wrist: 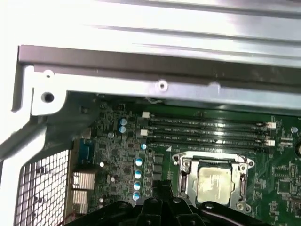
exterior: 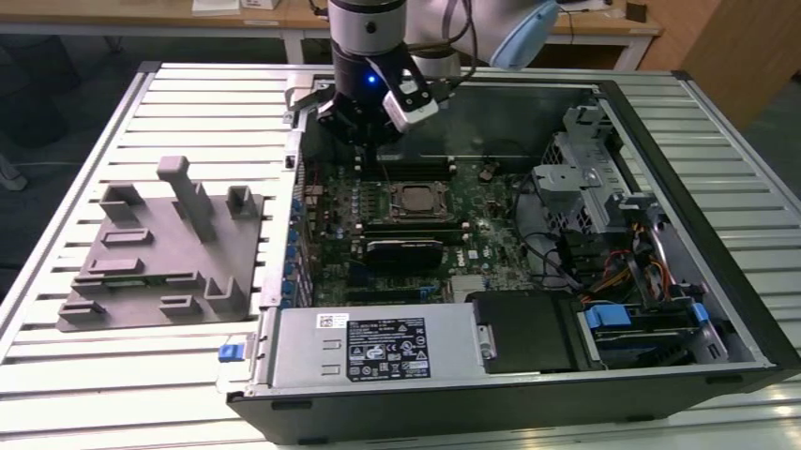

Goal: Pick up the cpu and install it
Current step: 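Install the first cpu locking lever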

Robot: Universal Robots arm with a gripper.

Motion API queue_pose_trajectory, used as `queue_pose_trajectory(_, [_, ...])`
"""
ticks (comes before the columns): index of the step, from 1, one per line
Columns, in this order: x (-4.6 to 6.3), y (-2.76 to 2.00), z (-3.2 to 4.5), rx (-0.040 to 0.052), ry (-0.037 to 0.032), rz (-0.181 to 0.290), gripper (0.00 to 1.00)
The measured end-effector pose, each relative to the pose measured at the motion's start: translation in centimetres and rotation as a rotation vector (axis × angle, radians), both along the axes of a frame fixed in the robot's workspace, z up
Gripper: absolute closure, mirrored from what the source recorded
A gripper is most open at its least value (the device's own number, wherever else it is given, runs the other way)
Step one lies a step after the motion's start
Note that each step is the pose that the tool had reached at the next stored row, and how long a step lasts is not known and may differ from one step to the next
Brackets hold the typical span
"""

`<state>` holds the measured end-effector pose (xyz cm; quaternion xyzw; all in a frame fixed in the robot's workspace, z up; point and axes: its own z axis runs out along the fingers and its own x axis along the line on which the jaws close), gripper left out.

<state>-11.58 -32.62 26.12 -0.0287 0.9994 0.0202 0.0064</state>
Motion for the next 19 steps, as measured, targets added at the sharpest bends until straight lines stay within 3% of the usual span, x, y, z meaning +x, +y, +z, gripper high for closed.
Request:
queue_pose_trajectory(3, [0.0, 0.56, -0.03, 0.0000, 0.0000, 0.000, 0.89])
queue_pose_trajectory(12, [0.0, 1.34, -0.10, 0.0000, 0.0000, 0.005, 0.89])
queue_pose_trajectory(19, [0.1, 1.44, -0.12, 0.0000, 0.0000, 0.006, 0.89])
